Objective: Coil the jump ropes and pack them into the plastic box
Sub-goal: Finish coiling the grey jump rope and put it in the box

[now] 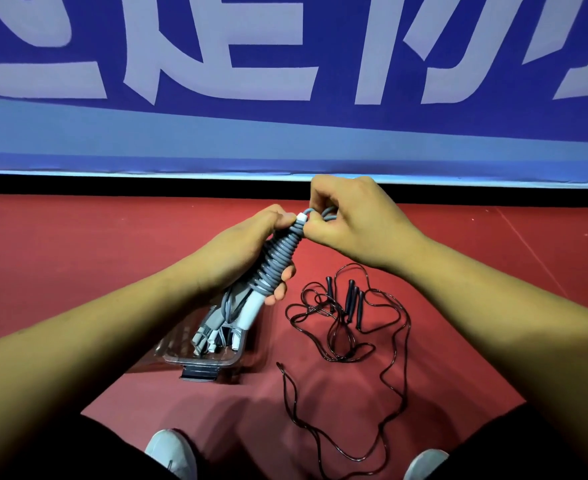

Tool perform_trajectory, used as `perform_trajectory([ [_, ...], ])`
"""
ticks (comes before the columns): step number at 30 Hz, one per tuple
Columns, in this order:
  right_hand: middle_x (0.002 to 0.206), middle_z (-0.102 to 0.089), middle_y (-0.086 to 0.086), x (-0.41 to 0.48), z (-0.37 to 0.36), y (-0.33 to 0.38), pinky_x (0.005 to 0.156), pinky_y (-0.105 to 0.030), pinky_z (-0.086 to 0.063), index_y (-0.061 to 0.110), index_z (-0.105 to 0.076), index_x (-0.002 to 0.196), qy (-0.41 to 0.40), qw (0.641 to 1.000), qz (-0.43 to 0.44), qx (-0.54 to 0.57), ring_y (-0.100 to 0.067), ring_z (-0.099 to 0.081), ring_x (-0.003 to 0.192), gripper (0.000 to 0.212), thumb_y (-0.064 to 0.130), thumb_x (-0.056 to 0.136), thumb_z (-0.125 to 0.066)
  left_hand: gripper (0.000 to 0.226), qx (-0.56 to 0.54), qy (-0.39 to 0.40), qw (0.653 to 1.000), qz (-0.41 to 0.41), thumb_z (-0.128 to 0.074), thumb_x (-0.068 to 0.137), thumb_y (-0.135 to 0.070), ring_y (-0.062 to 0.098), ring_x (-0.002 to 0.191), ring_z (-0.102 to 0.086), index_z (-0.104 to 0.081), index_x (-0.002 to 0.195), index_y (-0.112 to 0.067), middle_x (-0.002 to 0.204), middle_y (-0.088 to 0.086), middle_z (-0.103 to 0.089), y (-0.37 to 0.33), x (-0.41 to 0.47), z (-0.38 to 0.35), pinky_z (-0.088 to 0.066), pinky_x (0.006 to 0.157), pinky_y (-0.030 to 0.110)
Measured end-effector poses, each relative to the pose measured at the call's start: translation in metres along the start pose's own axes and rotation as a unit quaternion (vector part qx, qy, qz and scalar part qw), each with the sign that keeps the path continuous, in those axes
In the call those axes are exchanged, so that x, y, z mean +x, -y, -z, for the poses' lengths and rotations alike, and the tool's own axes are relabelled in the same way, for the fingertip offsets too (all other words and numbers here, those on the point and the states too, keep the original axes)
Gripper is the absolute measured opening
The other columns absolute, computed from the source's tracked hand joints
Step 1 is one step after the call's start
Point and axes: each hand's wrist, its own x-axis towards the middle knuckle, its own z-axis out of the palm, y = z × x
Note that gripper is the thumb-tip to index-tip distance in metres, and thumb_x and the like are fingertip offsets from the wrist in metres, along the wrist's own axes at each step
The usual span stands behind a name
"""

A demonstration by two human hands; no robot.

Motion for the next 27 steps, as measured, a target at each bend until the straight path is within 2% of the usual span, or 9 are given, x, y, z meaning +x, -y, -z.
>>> perform_trajectory([
  [6, 0.058, -0.05, -0.009, -0.003, -0.008, 0.012, 0.049, -0.025, -0.028, 0.008, -0.054, 0.07, -0.093, 0.976, -0.109, 0.161, -0.009, -0.034, 0.052, 0.017, 0.015, 0.079, -0.067, 0.017, -0.03, -0.029, 0.995, -0.089, -0.043, 0.101, -0.034, 0.025, 0.052, -0.048, -0.04, 0.09, -0.021, 0.068, 0.019, -0.049, 0.008, 0.007, -0.001, -0.044, 0.052, 0.033],
  [11, 0.061, -0.061, 0.002, -0.003, -0.005, 0.007, 0.055, -0.024, -0.044, 0.007, -0.066, 0.084, 0.001, 0.965, -0.111, 0.236, -0.007, -0.051, 0.053, 0.009, 0.014, 0.089, -0.065, 0.027, 0.035, -0.073, 0.993, -0.088, -0.052, 0.091, -0.062, 0.03, 0.07, -0.056, -0.058, 0.087, -0.036, 0.085, 0.015, -0.059, 0.011, 0.007, 0.009, -0.045, 0.072, 0.05],
  [13, 0.05, -0.058, 0.016, -0.004, -0.002, 0.007, 0.049, -0.01, -0.036, 0.0, -0.067, 0.093, 0.035, 0.946, -0.121, 0.299, 0.0, -0.05, 0.045, 0.012, 0.01, 0.093, -0.063, 0.03, 0.025, -0.067, 0.994, -0.082, -0.054, 0.088, -0.066, 0.031, 0.07, -0.058, -0.06, 0.088, -0.036, 0.086, 0.015, -0.06, 0.012, 0.007, 0.013, -0.046, 0.071, 0.05],
  [16, 0.044, -0.05, 0.016, -0.005, -0.002, 0.007, 0.046, -0.014, -0.029, 0.002, -0.065, 0.092, 0.051, 0.934, -0.128, 0.331, -0.002, -0.037, 0.041, 0.011, 0.013, 0.093, -0.063, 0.033, 0.016, -0.056, 0.995, -0.078, -0.056, 0.085, -0.068, 0.029, 0.064, -0.059, -0.061, 0.089, -0.035, 0.081, 0.012, -0.061, 0.014, 0.007, 0.012, -0.048, 0.065, 0.043],
  [19, 0.045, -0.051, 0.018, -0.006, 0.0, 0.008, 0.047, -0.014, -0.03, 0.004, -0.061, 0.089, 0.063, 0.938, -0.123, 0.317, -0.002, -0.038, 0.042, 0.009, 0.012, 0.094, -0.062, 0.048, -0.024, -0.031, 0.996, -0.075, -0.06, 0.083, -0.061, 0.026, 0.052, -0.054, -0.048, 0.1, -0.017, 0.07, 0.014, -0.056, 0.016, 0.006, 0.01, -0.047, 0.054, 0.033],
  [22, 0.05, -0.055, 0.022, -0.006, 0.006, 0.012, 0.052, -0.007, -0.035, 0.003, -0.058, 0.087, 0.062, 0.96, -0.098, 0.257, 0.004, -0.05, 0.047, 0.009, 0.009, 0.094, -0.059, 0.039, -0.032, -0.008, 0.996, -0.077, -0.063, 0.088, -0.052, 0.026, 0.047, -0.054, -0.042, 0.092, -0.019, 0.069, 0.017, -0.054, 0.01, 0.004, 0.006, -0.048, 0.05, 0.031],
  [23, 0.055, -0.059, 0.019, -0.007, 0.007, 0.012, 0.055, -0.011, -0.037, 0.004, -0.058, 0.086, 0.054, 0.965, -0.092, 0.239, 0.002, -0.053, 0.052, 0.01, 0.01, 0.094, -0.06, 0.035, -0.028, -0.004, 0.997, -0.073, -0.062, 0.089, -0.05, 0.027, 0.048, -0.055, -0.043, 0.09, -0.021, 0.071, 0.017, -0.055, 0.008, 0.004, 0.006, -0.049, 0.051, 0.031],
  [25, 0.071, -0.065, 0.002, -0.007, 0.007, 0.011, 0.061, -0.032, -0.045, 0.009, -0.057, 0.082, 0.035, 0.976, -0.082, 0.197, -0.012, -0.057, 0.064, 0.013, 0.017, 0.09, -0.063, 0.032, -0.025, 0.007, 0.997, -0.07, -0.06, 0.09, -0.046, 0.029, 0.049, -0.058, -0.043, 0.093, -0.02, 0.075, 0.016, -0.058, 0.005, 0.004, 0.005, -0.051, 0.052, 0.033],
  [27, 0.073, -0.061, -0.011, -0.009, 0.005, 0.011, 0.059, -0.035, -0.041, 0.011, -0.055, 0.078, 0.019, 0.982, -0.086, 0.169, -0.022, -0.05, 0.064, 0.014, 0.018, 0.086, -0.064, 0.033, -0.012, 0.018, 0.998, -0.063, -0.061, 0.091, -0.045, 0.03, 0.05, -0.06, -0.042, 0.094, -0.018, 0.072, 0.017, -0.058, 0.004, 0.005, 0.004, -0.052, 0.053, 0.034],
])
